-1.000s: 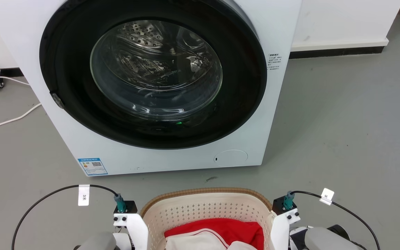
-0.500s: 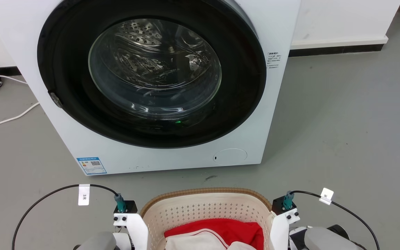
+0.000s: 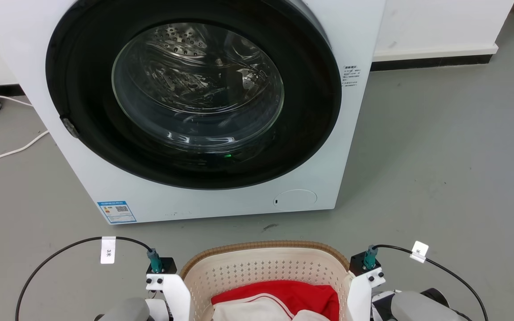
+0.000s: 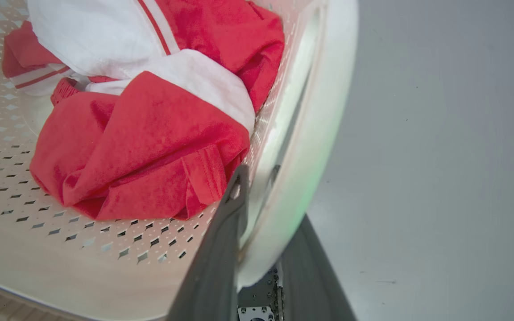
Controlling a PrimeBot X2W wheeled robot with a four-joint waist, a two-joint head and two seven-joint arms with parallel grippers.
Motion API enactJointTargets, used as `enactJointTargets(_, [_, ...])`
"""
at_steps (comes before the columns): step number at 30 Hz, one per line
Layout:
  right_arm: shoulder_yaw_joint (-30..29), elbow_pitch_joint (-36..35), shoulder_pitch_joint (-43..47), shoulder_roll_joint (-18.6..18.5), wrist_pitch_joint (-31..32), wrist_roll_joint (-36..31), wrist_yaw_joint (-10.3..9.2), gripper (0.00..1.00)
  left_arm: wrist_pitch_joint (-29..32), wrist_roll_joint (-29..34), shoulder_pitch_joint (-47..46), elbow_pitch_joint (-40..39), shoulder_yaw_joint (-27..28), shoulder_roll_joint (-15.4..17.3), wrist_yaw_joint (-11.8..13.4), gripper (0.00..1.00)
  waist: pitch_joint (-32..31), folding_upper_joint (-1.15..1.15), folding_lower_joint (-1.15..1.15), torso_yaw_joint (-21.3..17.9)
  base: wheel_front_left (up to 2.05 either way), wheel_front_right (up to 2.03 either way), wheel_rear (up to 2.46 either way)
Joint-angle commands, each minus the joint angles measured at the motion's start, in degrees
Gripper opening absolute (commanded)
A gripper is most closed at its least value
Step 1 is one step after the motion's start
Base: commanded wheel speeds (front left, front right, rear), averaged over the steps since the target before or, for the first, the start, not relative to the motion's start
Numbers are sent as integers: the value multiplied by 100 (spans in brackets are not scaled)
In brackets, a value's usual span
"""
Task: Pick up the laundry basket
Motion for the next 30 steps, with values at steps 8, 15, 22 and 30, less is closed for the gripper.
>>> enactJointTargets(8, [141, -37, -113, 86, -54, 119, 32, 0, -64, -121, -147, -61, -120, -83, -73, 0, 10, 0, 0, 0, 0, 0, 0])
enactJointTargets(15, [216, -30, -134, 81, -56, 204, 32, 0, -86, -194, -166, -43, -201, -78, -74, 0, 28, 0, 0, 1, 0, 0, 0])
enactJointTargets(22, [278, -22, -153, 80, -78, 261, 32, 0, -107, -282, -197, -42, -283, -72, -73, 0, 62, 0, 0, 0, 0, 0, 0])
enactJointTargets(30, [330, -9, -178, 72, -75, 307, 32, 0, -117, -357, -228, -27, -368, -69, -73, 0, 86, 0, 0, 6, 0, 0, 0])
